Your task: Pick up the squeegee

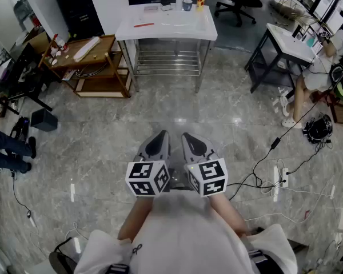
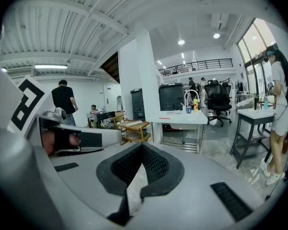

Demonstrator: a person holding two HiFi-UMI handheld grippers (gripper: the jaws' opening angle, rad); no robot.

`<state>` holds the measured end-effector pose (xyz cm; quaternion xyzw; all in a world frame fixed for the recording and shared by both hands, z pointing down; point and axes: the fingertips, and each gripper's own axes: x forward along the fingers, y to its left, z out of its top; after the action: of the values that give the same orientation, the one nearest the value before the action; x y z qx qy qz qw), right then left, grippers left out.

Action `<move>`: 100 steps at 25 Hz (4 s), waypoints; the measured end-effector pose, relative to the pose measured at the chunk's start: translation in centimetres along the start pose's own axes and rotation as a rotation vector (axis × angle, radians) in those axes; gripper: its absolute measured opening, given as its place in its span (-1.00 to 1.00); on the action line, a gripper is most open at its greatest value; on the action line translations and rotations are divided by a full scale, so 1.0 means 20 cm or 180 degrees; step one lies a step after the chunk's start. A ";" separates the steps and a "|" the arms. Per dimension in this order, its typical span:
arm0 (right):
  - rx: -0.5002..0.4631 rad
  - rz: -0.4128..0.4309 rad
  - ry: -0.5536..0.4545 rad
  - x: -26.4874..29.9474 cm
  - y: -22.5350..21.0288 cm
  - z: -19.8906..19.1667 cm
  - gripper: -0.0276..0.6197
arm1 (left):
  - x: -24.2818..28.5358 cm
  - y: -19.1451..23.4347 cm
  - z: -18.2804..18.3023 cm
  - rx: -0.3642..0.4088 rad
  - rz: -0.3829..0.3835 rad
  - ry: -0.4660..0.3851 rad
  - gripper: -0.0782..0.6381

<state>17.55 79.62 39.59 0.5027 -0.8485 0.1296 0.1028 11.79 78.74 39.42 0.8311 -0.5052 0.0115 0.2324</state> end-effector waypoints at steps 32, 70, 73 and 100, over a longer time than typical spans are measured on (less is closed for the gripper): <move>0.0075 -0.0002 0.0130 0.31 -0.17 0.05 -0.83 | 0.40 0.18 0.03 -0.0200 -0.0025 0.0328 -0.70; 0.0138 -0.0071 0.0425 1.35 -0.32 0.26 -0.83 | 1.14 0.84 0.43 -0.0011 -0.0159 0.0565 -0.70; 0.0049 -0.0146 0.0444 1.40 -0.33 0.26 -0.83 | 1.17 0.88 0.45 0.0028 -0.0167 0.0581 -0.70; 0.0029 -0.0165 0.0554 1.59 -0.23 0.25 -0.83 | 1.19 1.06 0.56 0.0069 -0.0193 0.0542 -0.70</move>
<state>6.35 49.55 45.17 0.5117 -0.8225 0.1739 0.1771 3.12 46.23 43.42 0.8444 -0.4580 0.0806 0.2658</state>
